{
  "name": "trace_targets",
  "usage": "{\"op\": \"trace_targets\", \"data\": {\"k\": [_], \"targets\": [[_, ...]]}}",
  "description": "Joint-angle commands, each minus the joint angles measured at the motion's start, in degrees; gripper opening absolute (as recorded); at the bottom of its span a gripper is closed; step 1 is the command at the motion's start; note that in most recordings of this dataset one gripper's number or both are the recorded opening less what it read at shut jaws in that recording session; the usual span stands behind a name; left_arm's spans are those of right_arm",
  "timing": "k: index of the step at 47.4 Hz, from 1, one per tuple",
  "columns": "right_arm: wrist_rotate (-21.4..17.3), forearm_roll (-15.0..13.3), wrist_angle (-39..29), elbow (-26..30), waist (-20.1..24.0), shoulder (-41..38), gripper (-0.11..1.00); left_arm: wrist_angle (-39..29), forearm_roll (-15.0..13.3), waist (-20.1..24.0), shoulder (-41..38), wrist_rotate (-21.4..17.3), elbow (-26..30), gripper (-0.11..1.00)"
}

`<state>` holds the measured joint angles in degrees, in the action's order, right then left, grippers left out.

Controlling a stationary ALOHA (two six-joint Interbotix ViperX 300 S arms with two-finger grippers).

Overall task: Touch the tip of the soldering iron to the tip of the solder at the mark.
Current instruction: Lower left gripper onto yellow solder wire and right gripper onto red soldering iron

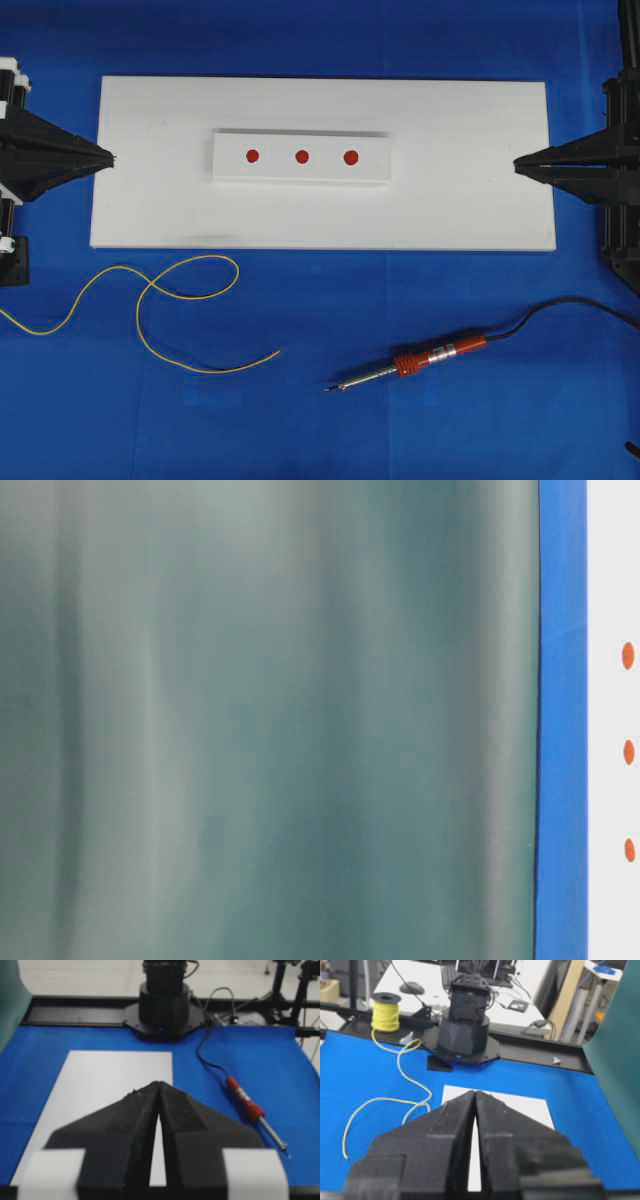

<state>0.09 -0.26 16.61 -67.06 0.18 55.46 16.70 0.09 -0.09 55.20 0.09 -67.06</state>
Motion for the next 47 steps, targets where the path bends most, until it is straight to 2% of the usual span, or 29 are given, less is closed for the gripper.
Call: {"op": "trace_targets", "data": {"k": [1, 7, 15, 19, 29, 31, 34, 38, 43, 45, 47], "targets": [[-0.09, 0.18, -0.09, 1.14, 0.88, -0.70, 0.00, -0.88, 0.09, -3.16, -0.09, -0.44, 0.79, 0.00], [-0.26, 0.09, -5.10, 2.99, 4.83, -2.55, -0.06, -1.49, 0.00, -7.56, -0.62, 0.09, 0.79, 0.00], [-0.53, 0.62, -8.61, 4.31, 11.60, -5.71, -0.06, -1.41, 0.09, -12.92, -2.55, 0.00, 0.18, 0.00], [-0.88, 1.41, -8.88, 4.13, 14.15, -7.65, -0.06, -0.88, 0.09, -14.50, -4.92, 0.00, -0.18, 0.00], [-4.04, 2.02, -8.70, 3.87, 17.31, -13.62, -0.03, 2.81, 0.09, -16.26, -13.27, 0.18, -0.88, 0.01], [-4.83, 2.02, -8.70, 3.87, 17.75, -15.21, 0.01, 3.25, 0.09, -16.61, -14.68, 0.35, -0.79, 0.05], [-5.80, 2.11, -8.70, 3.87, 18.37, -17.31, 0.10, 4.22, 0.09, -17.67, -17.05, 1.14, -0.88, 0.20], [-7.03, 2.11, -8.61, 3.87, 19.51, -20.04, 0.32, 5.45, 0.09, -19.42, -20.04, 2.11, -1.05, 0.46], [-7.56, 2.02, -6.42, 3.34, 21.62, -24.17, 0.65, 7.56, 0.00, -21.97, -24.87, 2.64, -1.05, 0.76], [-7.56, 2.02, -4.57, 2.90, 22.24, -25.58, 0.77, 8.70, 0.00, -22.76, -26.81, 2.72, -1.05, 0.85], [-7.82, 2.02, -2.37, 2.20, 22.59, -26.89, 0.87, 10.11, 0.09, -23.29, -29.00, 3.08, -0.88, 0.87]]}}
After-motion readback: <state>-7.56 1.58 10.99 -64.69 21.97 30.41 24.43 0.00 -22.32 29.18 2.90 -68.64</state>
